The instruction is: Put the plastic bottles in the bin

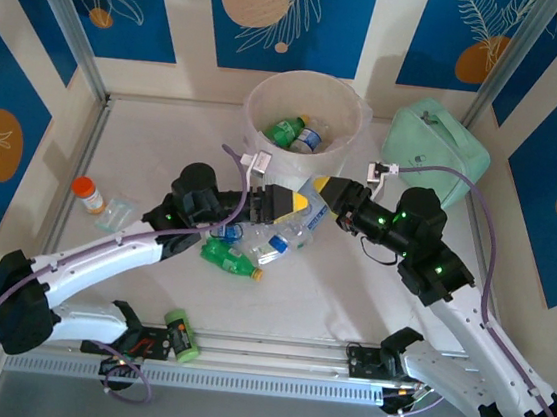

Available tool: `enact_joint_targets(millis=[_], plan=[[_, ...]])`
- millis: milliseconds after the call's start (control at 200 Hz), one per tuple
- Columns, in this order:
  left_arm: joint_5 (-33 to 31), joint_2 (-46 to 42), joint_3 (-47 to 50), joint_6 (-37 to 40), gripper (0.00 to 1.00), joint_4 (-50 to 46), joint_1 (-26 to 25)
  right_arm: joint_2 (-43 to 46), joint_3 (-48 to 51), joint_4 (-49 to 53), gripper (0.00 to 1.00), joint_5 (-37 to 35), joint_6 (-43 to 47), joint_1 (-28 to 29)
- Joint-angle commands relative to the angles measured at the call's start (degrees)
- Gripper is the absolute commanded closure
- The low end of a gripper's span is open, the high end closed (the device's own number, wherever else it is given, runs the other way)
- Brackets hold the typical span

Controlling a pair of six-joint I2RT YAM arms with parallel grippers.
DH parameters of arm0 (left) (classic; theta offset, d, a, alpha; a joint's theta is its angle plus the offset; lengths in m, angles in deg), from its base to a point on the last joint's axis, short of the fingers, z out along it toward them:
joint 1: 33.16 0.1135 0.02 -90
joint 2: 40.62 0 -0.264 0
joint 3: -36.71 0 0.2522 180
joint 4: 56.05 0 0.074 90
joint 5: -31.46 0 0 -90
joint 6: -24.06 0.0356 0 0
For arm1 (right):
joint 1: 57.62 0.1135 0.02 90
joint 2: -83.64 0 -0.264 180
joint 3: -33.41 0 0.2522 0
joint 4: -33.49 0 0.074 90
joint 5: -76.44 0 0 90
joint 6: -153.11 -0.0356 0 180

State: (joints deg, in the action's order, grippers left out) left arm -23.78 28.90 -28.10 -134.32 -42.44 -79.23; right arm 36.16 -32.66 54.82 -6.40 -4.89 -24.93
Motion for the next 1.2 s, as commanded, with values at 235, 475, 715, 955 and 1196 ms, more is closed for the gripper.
enact_joint_targets(millis=[235,475,715,955,1196], plan=[[2.92,1.54,-0.54,-1.12,0.35,5.18,-0.57,0.72,1.91,-2.54,0.52,-0.21,-1.16,0.31],[3.06,1.02,-0.54,0.01,0.4,4.27,-0.58,0.77,2.47,-2.54,0.51,-0.57,-1.42,0.27],[1.71,0.23,-0.33,1.78,0.43,1.35,-0.58,1.52,3.09,-1.37,0.51,-1.0,-1.6,-0.23],[-0.29,-0.79,-1.2,5.0,0.44,-4.88,-0.26,1.65,-3.32,20.14,0.16,-9.35,1.25,-4.38],[-3.44,-1.76,-7.26,14.0,0.45,-21.17,0.72,-0.72,-11.16,46.16,0.14,-11.64,7.41,-18.42]])
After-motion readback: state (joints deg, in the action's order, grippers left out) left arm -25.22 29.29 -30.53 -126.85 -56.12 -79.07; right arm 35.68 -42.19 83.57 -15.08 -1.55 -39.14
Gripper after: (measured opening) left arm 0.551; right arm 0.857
